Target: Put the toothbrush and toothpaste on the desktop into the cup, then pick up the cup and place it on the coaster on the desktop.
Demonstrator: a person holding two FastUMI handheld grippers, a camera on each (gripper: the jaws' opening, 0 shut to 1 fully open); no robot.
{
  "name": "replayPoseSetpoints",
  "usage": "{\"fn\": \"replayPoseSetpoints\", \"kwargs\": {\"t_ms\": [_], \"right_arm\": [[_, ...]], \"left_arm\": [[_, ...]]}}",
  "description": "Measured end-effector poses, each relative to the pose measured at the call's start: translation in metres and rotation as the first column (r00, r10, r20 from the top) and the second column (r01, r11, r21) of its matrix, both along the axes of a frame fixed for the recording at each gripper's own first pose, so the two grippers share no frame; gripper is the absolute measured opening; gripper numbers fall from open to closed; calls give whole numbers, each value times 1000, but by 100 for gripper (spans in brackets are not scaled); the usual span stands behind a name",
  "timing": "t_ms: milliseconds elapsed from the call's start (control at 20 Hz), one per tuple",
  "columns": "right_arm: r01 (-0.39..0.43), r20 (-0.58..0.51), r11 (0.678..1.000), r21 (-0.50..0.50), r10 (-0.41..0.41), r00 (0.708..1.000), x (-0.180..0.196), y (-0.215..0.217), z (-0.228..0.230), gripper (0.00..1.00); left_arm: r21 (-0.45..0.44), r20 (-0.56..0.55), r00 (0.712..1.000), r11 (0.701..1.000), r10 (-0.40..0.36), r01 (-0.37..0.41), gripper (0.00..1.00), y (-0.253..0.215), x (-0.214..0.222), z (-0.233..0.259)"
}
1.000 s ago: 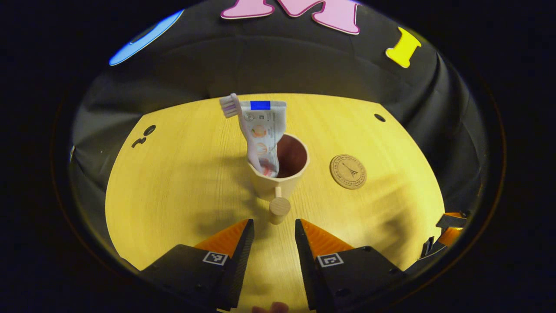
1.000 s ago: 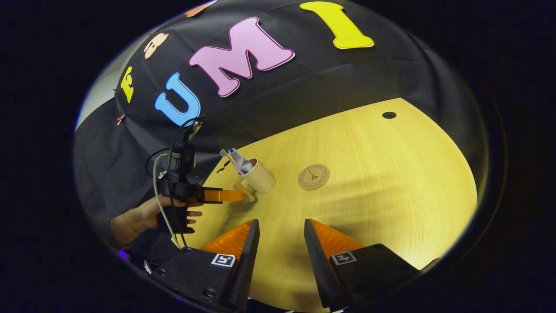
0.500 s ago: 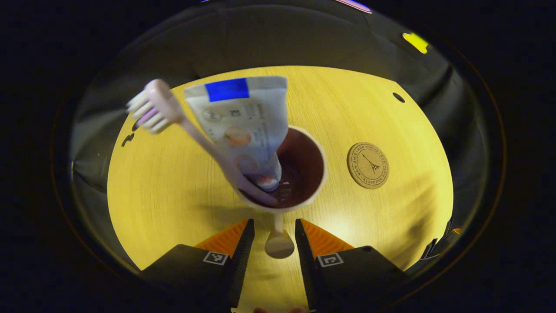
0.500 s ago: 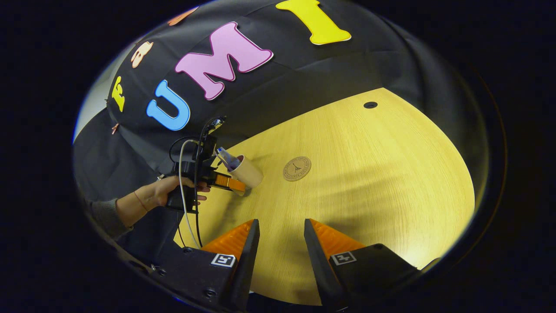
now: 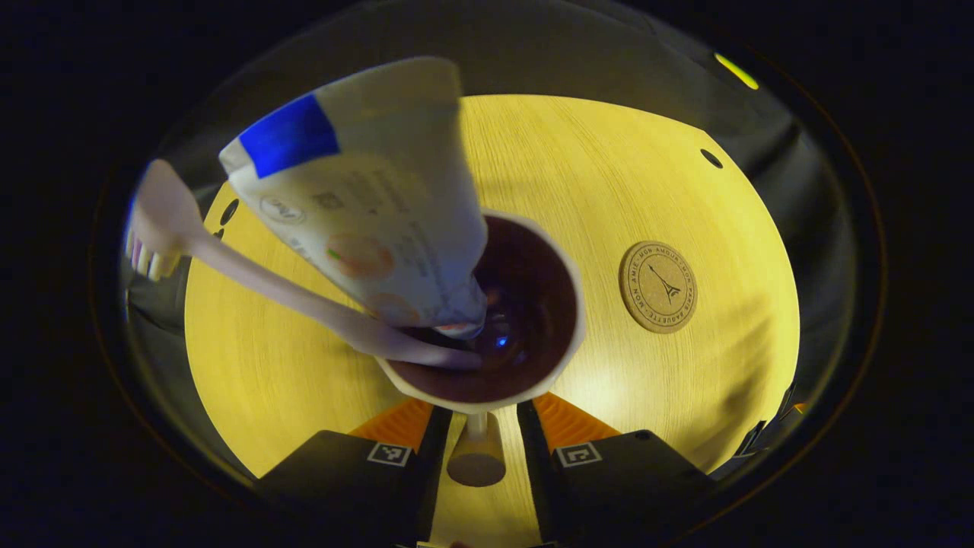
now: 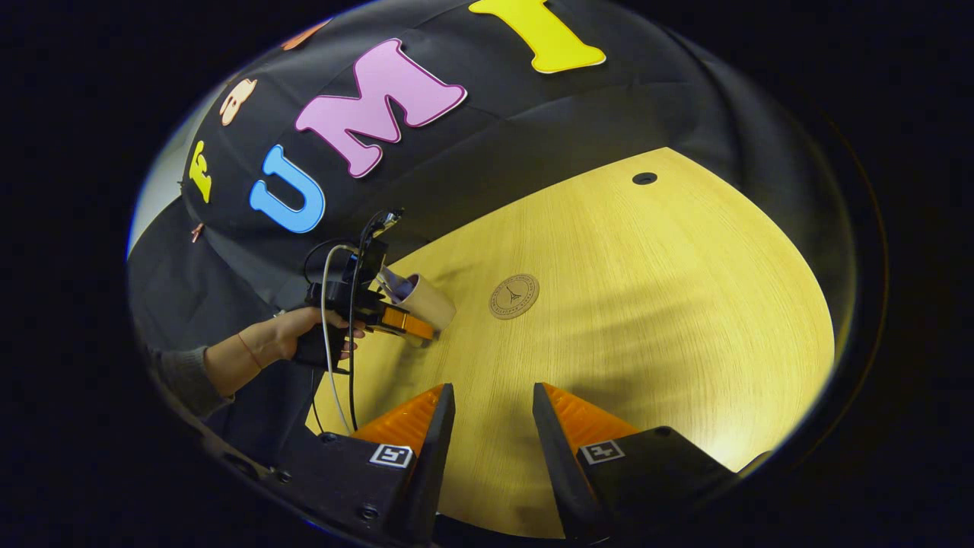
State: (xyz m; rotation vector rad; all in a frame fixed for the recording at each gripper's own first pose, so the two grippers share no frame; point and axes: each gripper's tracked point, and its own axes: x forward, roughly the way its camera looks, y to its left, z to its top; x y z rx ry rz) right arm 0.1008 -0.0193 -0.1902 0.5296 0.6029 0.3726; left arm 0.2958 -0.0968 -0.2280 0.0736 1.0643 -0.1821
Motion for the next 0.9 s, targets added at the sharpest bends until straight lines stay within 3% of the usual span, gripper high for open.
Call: {"fn": "replayPoseSetpoints", "kwargs": {"t_ms": [100, 150, 200, 250, 300, 350, 500, 750, 900], "right_arm": [[1, -2, 1000, -1, -1, 1000, 0, 0, -1, 64], [0, -4, 1000, -1, 0, 1000, 0, 0, -1, 64], [0, -5, 1000, -2, 0, 1000, 1, 2, -1, 64], [0, -6, 1000, -4, 0, 1000, 2, 2, -2, 64], [0, -7, 1000, -9, 0, 1000, 1, 2, -3, 64], [-3, -7, 1000, -12, 3, 1000, 1, 3, -4, 64], [-9, -9, 1000, -21, 9, 1000, -1, 5, -5, 64], [1, -9, 1000, -22, -1, 1000, 0, 2, -4, 64], [4, -10, 1000, -25, -4, 1000, 0, 0, -5, 64]], "left_arm": [[-1, 6, 1000, 1000, 15, -15, 56, 4, 3, 1], [-2, 6, 1000, 1000, 19, -19, 48, 5, 3, 0], [-5, 3, 1000, 1000, 18, -18, 51, 4, 4, -1], [-12, 0, 1000, 1000, 16, -16, 42, 3, 3, -2], [-9, -3, 1000, 1000, 17, -17, 46, 3, 3, -2], [-8, -2, 1000, 1000, 16, -16, 34, 3, 3, -2], [-22, 3, 1000, 1000, 4, -4, 37, 1, 3, -1], [-29, 36, 999, 999, 22, -21, 30, 5, 5, 1], [-15, 69, 997, 1000, 17, -16, 33, 5, 9, 8]]}}
